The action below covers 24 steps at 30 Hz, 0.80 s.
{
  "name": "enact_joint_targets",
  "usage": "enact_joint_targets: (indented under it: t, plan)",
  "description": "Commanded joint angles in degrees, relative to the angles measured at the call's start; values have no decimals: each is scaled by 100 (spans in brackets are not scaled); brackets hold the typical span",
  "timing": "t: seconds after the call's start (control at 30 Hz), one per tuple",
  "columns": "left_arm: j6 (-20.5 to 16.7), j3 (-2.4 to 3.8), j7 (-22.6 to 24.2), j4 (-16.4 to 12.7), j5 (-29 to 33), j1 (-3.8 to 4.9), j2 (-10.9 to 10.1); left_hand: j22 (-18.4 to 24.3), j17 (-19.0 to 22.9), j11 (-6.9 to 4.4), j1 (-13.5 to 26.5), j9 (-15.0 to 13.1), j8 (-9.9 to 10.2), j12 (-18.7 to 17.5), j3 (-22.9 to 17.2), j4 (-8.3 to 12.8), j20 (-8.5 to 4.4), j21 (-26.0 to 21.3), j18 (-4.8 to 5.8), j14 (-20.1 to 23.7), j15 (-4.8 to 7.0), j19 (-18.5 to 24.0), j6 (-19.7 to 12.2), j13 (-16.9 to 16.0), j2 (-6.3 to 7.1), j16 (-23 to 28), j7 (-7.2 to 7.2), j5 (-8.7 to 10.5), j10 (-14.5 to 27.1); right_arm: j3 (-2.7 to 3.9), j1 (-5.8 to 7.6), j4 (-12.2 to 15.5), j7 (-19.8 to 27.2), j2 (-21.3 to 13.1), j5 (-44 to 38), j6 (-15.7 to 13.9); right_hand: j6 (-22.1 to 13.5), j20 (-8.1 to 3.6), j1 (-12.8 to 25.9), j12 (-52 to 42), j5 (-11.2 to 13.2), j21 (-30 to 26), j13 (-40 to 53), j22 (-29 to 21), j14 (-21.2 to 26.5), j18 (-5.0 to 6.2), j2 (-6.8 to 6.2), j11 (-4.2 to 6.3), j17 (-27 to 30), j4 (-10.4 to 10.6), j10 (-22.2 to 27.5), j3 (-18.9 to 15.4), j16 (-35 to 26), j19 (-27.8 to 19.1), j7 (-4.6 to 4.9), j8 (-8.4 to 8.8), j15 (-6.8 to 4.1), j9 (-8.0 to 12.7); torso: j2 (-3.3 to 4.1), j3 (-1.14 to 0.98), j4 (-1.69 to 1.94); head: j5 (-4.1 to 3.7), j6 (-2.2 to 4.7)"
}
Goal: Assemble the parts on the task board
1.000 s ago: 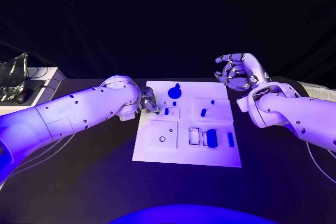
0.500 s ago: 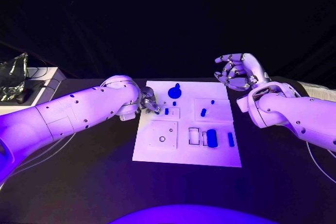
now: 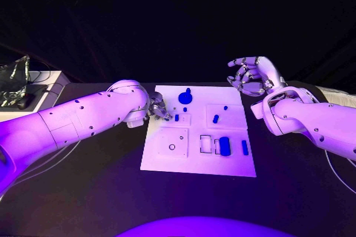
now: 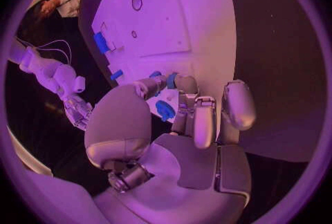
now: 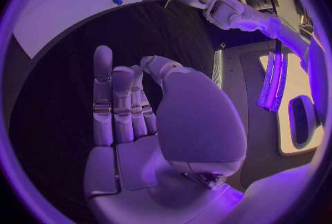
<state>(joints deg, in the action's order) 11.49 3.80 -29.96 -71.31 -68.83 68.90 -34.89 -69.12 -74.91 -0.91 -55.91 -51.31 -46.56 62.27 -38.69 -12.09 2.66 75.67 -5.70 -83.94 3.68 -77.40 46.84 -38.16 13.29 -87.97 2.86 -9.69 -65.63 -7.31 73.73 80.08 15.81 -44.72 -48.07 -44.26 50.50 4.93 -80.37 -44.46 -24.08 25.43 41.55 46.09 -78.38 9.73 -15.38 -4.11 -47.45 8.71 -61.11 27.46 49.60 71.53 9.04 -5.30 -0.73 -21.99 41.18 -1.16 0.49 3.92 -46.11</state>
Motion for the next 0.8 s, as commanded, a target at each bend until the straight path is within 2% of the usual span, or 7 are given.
enact_joint_targets:
  t: [0.03,0.27,0.8]
  plan:
    - [94,-34,-44,9,72,-48,25,8,-1072,35,-43,-9,32,-36,272,-128,-2,-25,59,-444,6,8,9,11,31,7,46,8,34,2,-2,10,14,2,-59,77,5,8,31,18,-25,-37,-5,-5,20,67,-27,-1,8,-8,33,17,-38,5,48,-27,11,-8,-1,1,-2,0,1]
    - [75,-34,-55,23,72,-48,33,15,-1072,44,-134,-9,54,-29,680,-380,5,-39,57,-443,-1,9,12,5,13,8,55,9,45,2,-2,12,10,5,-59,86,4,9,39,17,-29,-42,-12,-8,20,66,-26,-2,14,-8,32,16,-56,7,48,-28,12,-10,0,3,3,-2,1]
    - [1,-29,-129,56,-91,-48,26,-7,-1062,50,-116,-23,59,-10,1149,-461,5,-31,60,-439,-5,-7,4,-9,21,14,59,28,56,2,-2,12,-1,-1,-62,112,-8,9,37,20,-56,-51,-25,-13,21,66,-25,-2,23,-20,36,23,-86,7,49,-23,12,-11,1,5,-3,-10,6]
